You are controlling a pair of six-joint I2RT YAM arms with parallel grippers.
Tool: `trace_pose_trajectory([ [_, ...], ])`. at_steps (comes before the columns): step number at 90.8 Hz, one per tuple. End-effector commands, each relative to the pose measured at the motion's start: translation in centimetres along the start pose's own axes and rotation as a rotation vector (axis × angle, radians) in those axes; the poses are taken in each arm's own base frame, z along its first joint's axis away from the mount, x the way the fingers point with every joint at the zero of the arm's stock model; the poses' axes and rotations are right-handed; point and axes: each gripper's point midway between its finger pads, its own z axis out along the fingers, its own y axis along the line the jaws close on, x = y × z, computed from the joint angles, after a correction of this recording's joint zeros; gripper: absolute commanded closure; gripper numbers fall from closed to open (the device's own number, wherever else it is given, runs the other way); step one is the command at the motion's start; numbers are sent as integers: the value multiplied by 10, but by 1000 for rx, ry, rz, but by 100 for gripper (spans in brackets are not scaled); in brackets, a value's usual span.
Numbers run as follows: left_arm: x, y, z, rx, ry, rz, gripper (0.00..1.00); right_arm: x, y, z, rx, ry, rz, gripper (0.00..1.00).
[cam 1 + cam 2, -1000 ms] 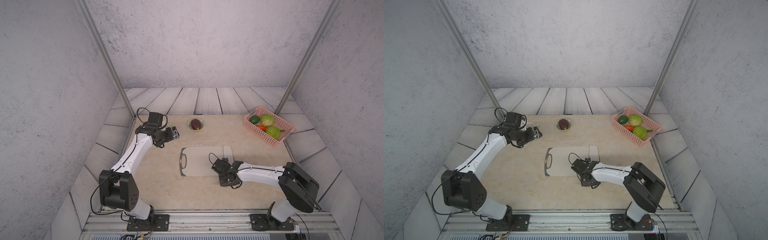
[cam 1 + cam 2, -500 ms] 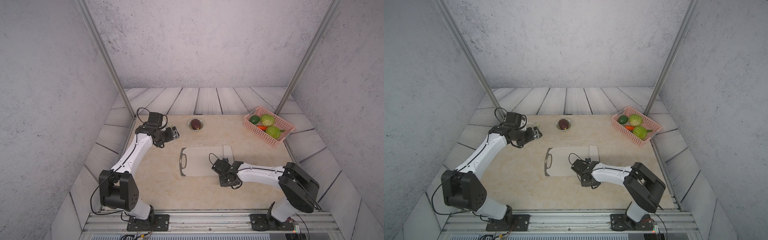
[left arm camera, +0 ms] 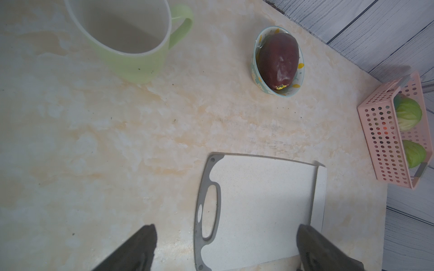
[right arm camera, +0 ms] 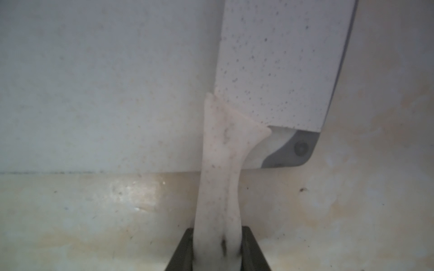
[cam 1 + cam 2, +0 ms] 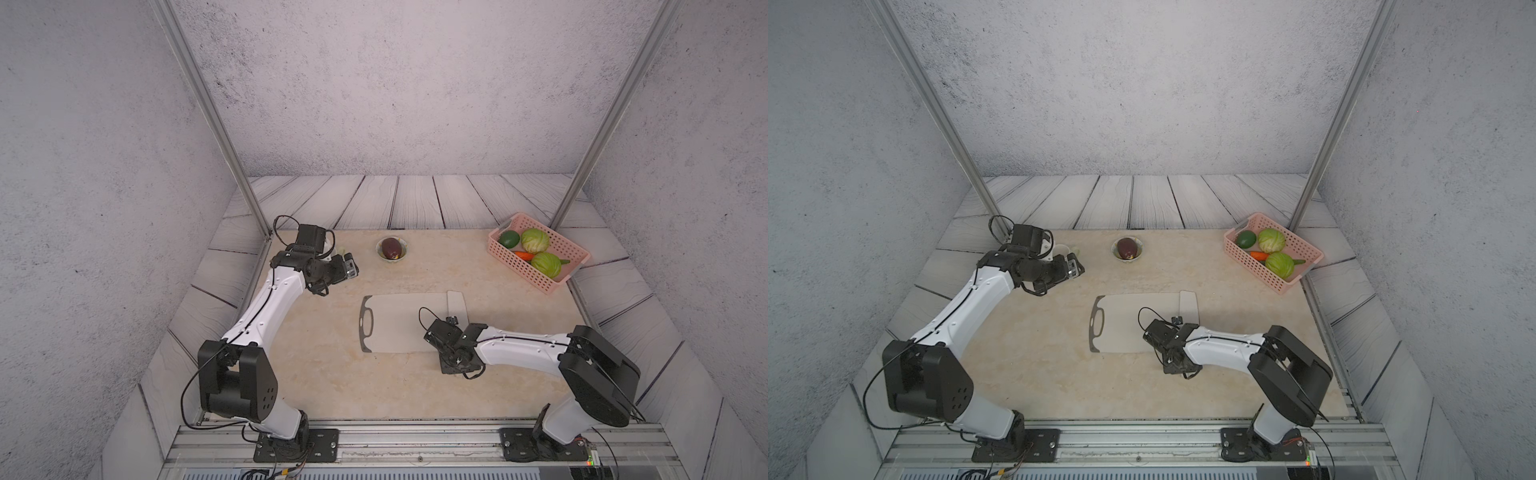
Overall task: Align the knife with the edge of the cutting board
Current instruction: Adjust the knife at the edge of the cutting board.
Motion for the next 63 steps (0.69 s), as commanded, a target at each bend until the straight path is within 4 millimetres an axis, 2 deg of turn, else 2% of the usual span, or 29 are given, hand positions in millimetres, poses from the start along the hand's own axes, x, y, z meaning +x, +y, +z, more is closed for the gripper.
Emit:
trace_pose_trajectory([
  [1,-1,-1,-1,-5,1,17,2,4,-13,-2,36,1,16,79],
  [63,-1,-1,-1,-8,4,17,2,1,-4,-3,-5,-4,1,80],
])
